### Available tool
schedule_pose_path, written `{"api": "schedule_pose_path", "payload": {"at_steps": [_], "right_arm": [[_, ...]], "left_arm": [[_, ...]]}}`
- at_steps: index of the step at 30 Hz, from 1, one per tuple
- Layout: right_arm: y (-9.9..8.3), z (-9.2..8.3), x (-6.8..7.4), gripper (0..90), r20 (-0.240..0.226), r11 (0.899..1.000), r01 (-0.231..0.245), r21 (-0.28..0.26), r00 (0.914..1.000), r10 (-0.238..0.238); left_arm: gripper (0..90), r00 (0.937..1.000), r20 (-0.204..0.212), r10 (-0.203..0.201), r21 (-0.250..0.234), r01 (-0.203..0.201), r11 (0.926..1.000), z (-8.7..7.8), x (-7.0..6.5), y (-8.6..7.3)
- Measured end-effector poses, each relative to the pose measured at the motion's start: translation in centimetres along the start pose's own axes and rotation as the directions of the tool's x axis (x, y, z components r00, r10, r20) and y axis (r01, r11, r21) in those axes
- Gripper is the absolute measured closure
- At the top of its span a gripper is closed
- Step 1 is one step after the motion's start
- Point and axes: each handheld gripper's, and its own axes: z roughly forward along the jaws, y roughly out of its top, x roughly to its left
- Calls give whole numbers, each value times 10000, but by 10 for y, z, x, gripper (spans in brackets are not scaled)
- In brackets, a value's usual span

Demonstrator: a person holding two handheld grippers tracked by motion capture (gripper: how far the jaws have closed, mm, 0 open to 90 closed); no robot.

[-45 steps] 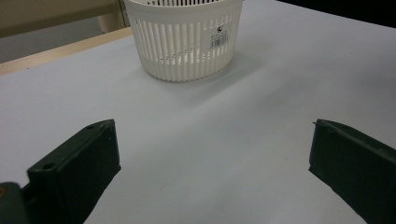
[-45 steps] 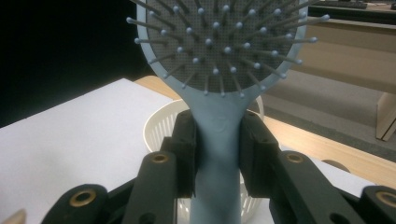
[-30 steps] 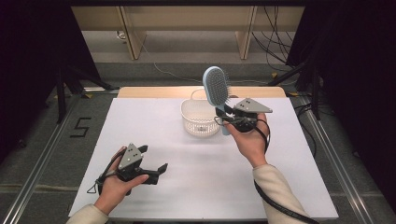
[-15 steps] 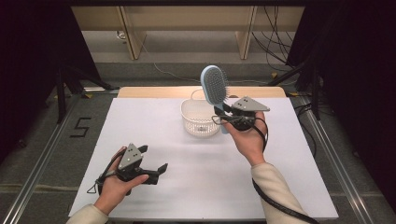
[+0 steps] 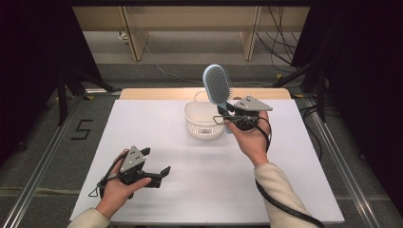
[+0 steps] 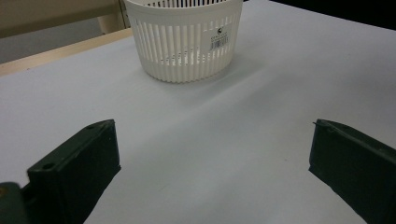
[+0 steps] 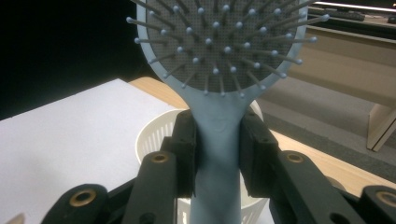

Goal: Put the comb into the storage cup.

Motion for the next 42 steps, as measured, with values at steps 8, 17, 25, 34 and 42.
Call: {"api": "schedule_pose_path", "payload": {"at_steps": [8, 17, 25, 34, 42], "right_arm": [[4, 2, 0, 704, 68, 9999, 126, -22, 9999, -126], [4, 4, 0, 704, 102, 9999, 154, 14, 9998, -154], [7, 6, 0, 704, 130, 9998, 185, 3, 9997, -185], [7, 9, 1, 704, 119, 9997, 224, 13, 9997, -224], [10, 10, 2, 704, 106, 9996, 280, -7, 9996, -280]], "left_arm": [[11, 10000, 15, 3, -12, -3, 10000, 0, 0, 0], [11, 10000, 37, 1, -3, -1, 10000, 0, 0, 0], [11, 10000, 40, -9, -8, 9, 10000, 0, 0, 0], [11, 10000, 44, -13, -13, 13, 10000, 0, 0, 0], [11, 10000, 45, -14, -15, 14, 10000, 0, 0, 0]]}}
